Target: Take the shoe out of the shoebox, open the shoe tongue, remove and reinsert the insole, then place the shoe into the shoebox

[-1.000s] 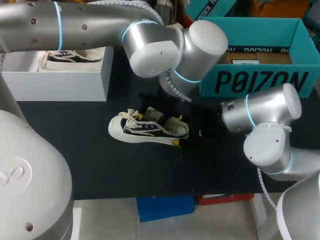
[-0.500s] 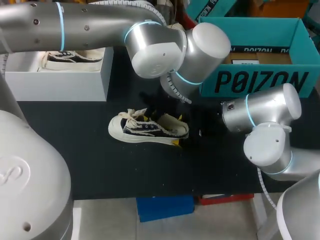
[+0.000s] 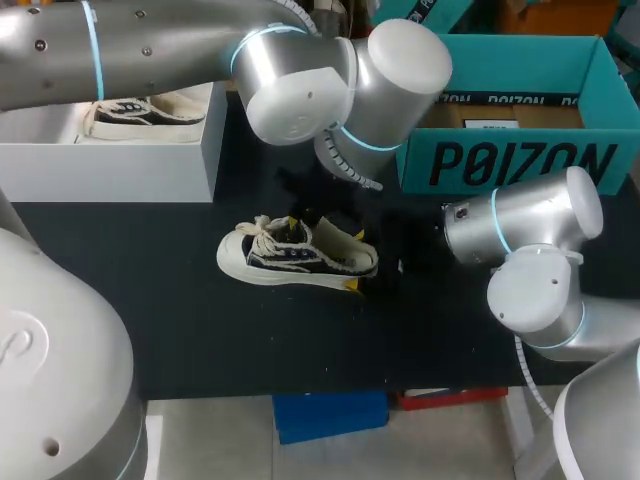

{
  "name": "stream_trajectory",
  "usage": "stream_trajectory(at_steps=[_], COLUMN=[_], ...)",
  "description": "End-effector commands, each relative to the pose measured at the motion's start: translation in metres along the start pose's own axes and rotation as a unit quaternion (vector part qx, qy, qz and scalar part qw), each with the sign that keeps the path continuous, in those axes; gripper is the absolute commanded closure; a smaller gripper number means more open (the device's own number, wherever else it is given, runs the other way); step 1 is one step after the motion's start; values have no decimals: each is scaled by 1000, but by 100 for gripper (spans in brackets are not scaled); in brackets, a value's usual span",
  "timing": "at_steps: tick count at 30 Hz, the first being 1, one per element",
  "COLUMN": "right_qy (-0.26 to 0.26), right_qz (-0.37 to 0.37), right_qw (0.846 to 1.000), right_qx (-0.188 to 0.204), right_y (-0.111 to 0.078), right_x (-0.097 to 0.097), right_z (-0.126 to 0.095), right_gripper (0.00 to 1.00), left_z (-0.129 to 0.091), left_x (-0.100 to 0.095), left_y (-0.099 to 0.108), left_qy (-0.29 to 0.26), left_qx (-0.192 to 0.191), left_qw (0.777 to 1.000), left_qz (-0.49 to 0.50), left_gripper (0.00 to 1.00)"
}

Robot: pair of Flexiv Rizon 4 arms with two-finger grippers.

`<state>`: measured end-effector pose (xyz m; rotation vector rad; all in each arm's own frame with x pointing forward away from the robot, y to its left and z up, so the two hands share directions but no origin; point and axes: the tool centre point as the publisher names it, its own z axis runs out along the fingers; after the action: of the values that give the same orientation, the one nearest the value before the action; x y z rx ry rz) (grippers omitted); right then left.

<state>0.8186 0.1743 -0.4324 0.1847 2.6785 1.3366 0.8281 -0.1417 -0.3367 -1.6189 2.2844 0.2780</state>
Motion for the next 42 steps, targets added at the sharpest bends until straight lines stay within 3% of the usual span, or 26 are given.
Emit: stream_trajectory(at_steps=[1,6,23,34,35,36,42], right_qy=[1,1,1,1,1,1,1], right_qz=[1,1,1,1,1,1,1], right_qw=[1000,1000,1000,1000,1000,1000,1000], right_qx=[1,1,1,1,1,1,1], right_y=[0,0,0,0,0,0,0], right_x=[-1,-1,-1,-1,-1,-1,-1], right_z=[1,1,1,1,1,1,1], right_gripper=[100,100,100,100,100,100,100], left_z=[-10,-12,12,33,34,35,39], left_x=[-17,-27,-74,-84,-84,-85,-94], left_y=[9,15,36,42,42,42,46], left_qy=[10,10,-2,7,7,12,24], left_qx=[17,24,15,0,-2,-4,-5], left_qw=[1000,1000,998,997,997,997,996], left_qz=[-8,-14,-64,-77,-77,-80,-85], left_gripper=[100,100,100,100,55,0,0])
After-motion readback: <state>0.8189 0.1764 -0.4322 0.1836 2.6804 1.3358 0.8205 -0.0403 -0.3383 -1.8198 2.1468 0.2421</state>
